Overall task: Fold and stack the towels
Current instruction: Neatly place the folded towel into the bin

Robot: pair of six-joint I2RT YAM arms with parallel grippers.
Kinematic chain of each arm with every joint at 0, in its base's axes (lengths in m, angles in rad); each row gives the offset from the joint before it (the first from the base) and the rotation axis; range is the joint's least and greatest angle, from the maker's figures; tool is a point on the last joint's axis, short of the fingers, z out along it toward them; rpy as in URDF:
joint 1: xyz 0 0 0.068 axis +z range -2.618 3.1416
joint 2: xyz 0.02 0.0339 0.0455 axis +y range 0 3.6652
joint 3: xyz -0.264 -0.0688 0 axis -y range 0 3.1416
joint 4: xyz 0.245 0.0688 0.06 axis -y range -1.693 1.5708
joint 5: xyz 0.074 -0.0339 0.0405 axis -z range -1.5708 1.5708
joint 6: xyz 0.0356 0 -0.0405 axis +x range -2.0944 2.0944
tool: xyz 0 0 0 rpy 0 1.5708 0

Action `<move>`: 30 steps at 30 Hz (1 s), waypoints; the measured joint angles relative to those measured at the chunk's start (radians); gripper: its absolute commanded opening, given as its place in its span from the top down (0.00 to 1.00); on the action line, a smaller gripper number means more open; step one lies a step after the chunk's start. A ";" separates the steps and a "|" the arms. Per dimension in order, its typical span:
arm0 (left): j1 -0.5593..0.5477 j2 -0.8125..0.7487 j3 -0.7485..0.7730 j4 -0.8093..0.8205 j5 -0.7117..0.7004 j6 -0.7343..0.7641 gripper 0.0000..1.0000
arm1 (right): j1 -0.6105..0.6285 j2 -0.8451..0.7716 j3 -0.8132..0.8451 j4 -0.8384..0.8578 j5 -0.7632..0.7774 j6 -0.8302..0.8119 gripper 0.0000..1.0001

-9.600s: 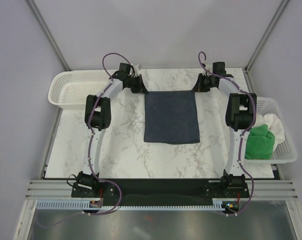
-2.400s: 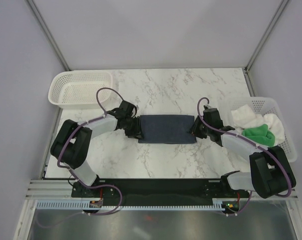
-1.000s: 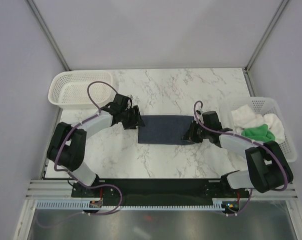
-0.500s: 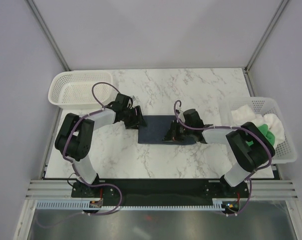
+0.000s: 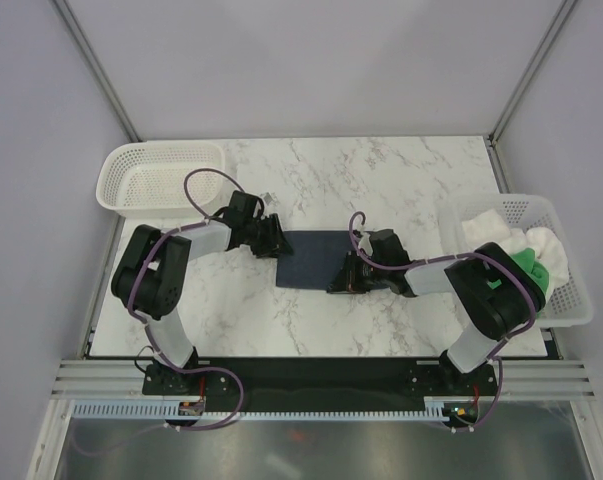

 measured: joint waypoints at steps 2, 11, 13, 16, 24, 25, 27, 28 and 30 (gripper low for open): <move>0.001 0.000 -0.005 0.008 0.003 -0.007 0.57 | 0.000 0.000 0.000 0.000 0.000 0.000 0.77; -0.008 -0.063 -0.068 0.036 -0.033 -0.066 0.39 | 0.000 -0.079 0.006 -0.066 0.021 -0.005 0.76; -0.010 -0.086 -0.084 0.021 -0.064 -0.073 0.39 | 0.000 -0.110 0.010 -0.085 0.027 -0.008 0.76; -0.021 -0.111 -0.091 -0.011 -0.122 -0.083 0.39 | 0.000 -0.155 0.019 -0.110 0.033 -0.013 0.75; -0.045 -0.079 -0.074 0.000 -0.130 -0.106 0.56 | 0.000 -0.286 0.030 -0.201 0.074 -0.017 0.64; -0.050 -0.066 -0.066 0.007 -0.120 -0.114 0.60 | 0.000 -0.304 0.035 -0.216 0.080 -0.020 0.57; -0.059 -0.045 -0.055 0.018 -0.107 -0.124 0.74 | 0.000 -0.344 0.055 -0.254 0.095 -0.027 0.44; -0.063 -0.036 -0.052 0.020 -0.100 -0.129 0.82 | 0.000 -0.365 0.065 -0.271 0.104 -0.031 0.31; -0.069 -0.023 -0.045 0.016 -0.086 -0.138 0.98 | 0.000 -0.410 0.090 -0.306 0.127 -0.035 0.25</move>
